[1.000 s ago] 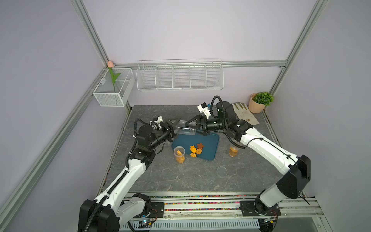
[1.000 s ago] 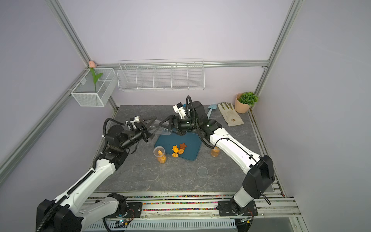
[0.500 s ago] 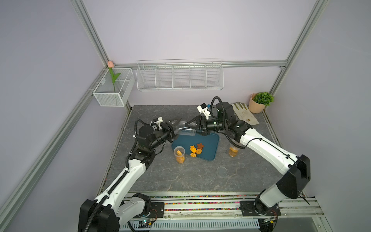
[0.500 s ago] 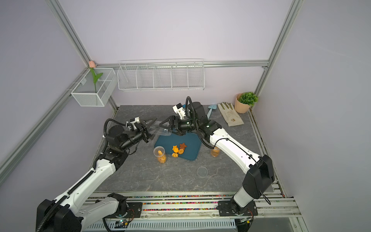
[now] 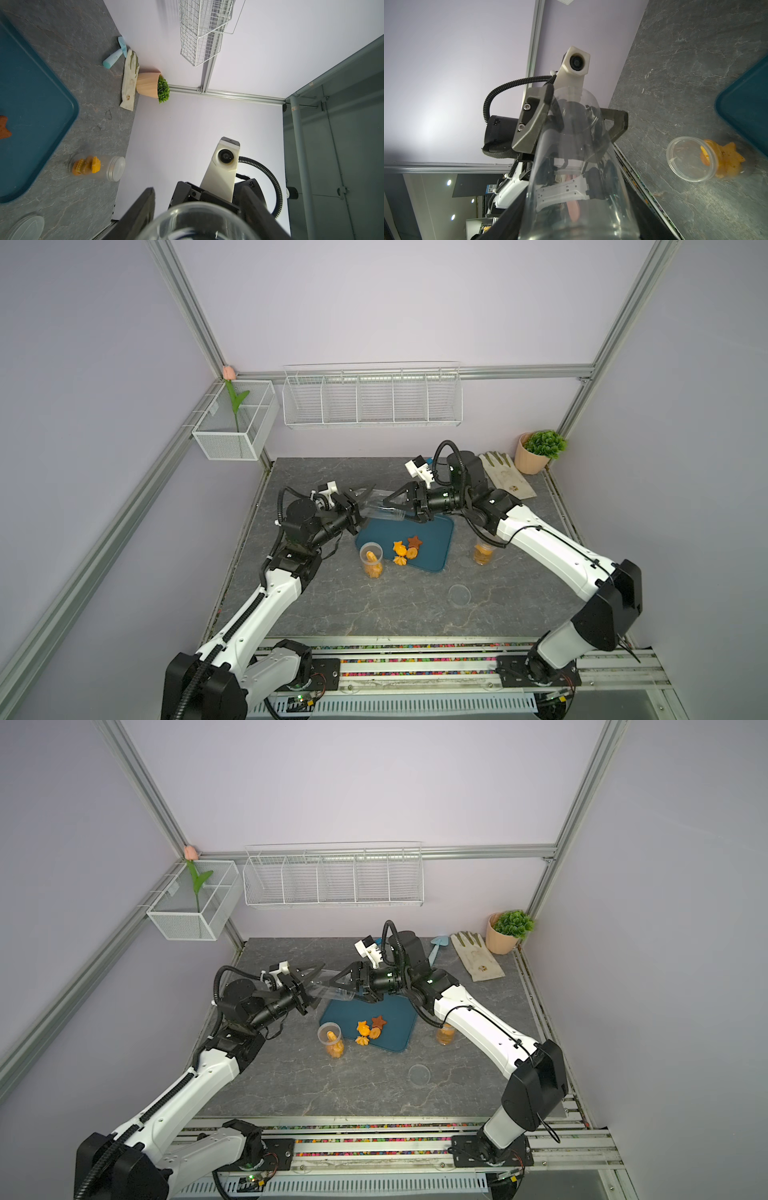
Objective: Pour the cookies out of the jar
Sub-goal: Place the jar at the center of the board.
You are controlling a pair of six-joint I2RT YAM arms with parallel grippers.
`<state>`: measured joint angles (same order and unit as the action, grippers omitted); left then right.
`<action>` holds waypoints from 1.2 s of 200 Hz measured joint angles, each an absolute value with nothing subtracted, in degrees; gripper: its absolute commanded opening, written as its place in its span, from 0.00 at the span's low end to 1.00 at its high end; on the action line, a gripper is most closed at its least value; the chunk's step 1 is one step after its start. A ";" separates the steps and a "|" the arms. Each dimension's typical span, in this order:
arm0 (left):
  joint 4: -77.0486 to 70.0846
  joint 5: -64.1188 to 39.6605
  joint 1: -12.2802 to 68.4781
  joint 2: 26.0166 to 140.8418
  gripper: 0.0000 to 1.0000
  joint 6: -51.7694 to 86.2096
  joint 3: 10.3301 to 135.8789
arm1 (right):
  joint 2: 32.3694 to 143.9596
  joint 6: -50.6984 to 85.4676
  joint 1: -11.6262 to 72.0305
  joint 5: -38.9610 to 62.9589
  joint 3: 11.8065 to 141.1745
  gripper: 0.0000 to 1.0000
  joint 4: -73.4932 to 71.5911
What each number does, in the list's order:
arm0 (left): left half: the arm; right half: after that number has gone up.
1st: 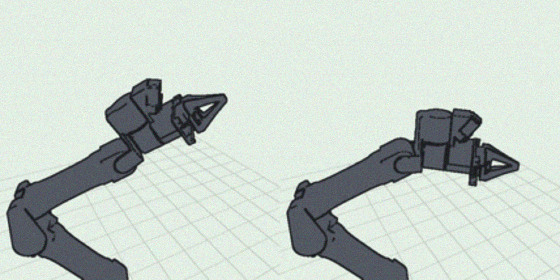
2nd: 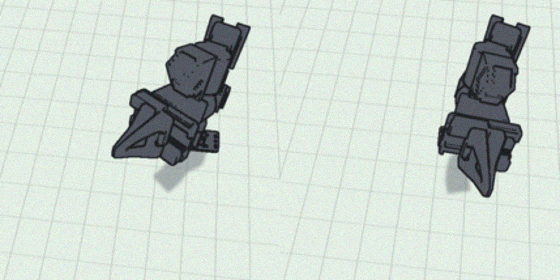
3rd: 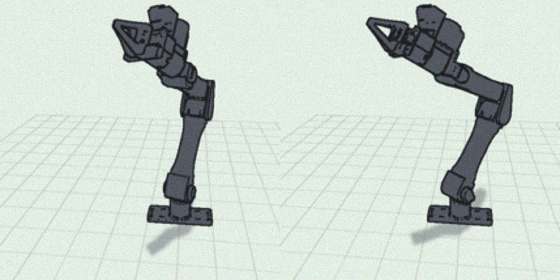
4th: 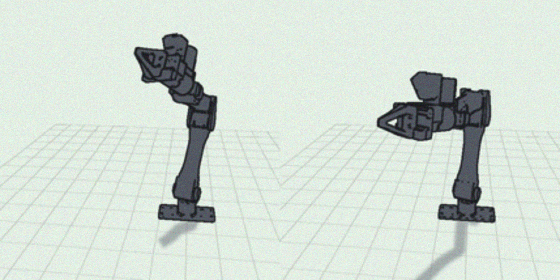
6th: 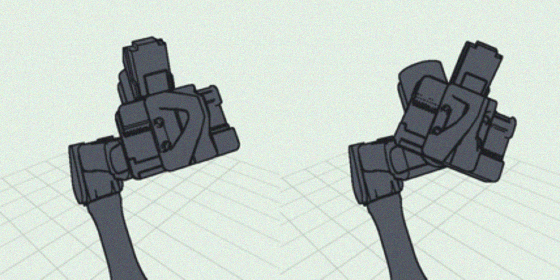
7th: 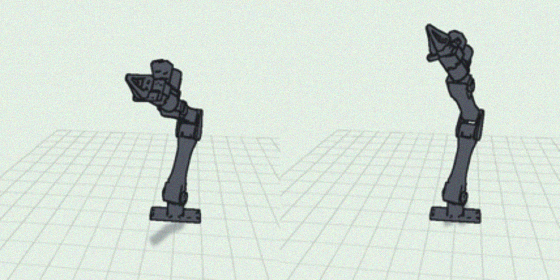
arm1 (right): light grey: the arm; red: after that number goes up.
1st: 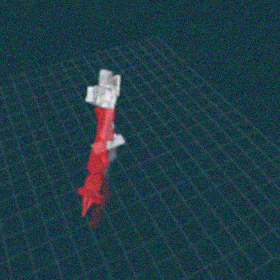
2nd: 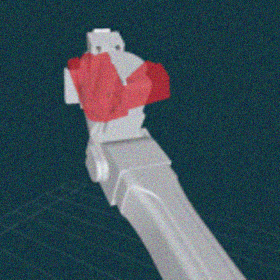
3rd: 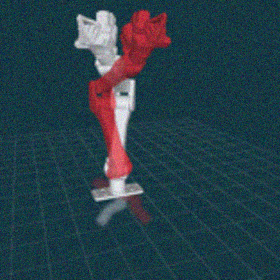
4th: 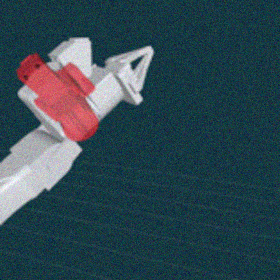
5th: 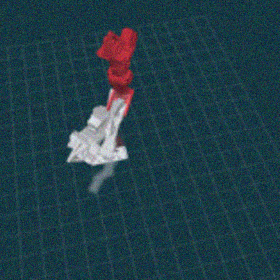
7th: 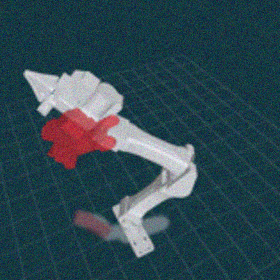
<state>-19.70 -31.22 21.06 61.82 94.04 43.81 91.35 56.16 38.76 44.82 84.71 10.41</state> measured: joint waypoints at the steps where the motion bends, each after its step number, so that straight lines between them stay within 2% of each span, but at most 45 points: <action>1: -19.70 -31.22 21.06 61.82 0.62 94.04 43.81 | 91.35 56.14 38.76 44.84 84.71 0.67 10.41; 34: -19.66 -31.35 21.06 61.82 0.63 94.04 43.81 | 91.35 56.14 38.74 45.01 84.62 0.68 10.39; 89: -19.35 -31.57 21.06 61.82 0.76 94.04 43.81 | 91.35 56.12 38.74 45.04 84.58 0.68 10.41; 90: -19.35 -31.59 21.06 61.82 0.76 94.02 43.81 | 91.35 56.12 38.74 45.04 84.58 0.68 10.41; 93: -19.35 -31.62 21.06 61.82 0.96 93.95 43.81 | 91.35 56.12 38.74 45.04 84.58 0.68 10.41; 97: -19.31 -31.64 21.06 61.82 1.00 94.02 43.81 | 91.35 56.12 38.74 45.04 84.58 0.68 10.41; 149: -16.67 -33.19 20.43 61.63 1.00 93.36 43.81 | 91.33 55.24 37.82 44.99 84.44 0.67 11.75; 186: -8.80 -35.22 16.25 57.89 1.00 90.04 43.81 | 90.48 53.01 33.87 44.64 83.33 0.67 17.23; 215: 0.93 -35.51 11.35 52.51 1.00 84.33 44.97 | 88.49 46.68 29.87 43.24 84.66 0.68 28.73; 240: 12.91 -35.46 9.47 51.42 1.00 75.26 51.11 | 88.07 38.74 28.60 39.99 90.30 0.68 42.98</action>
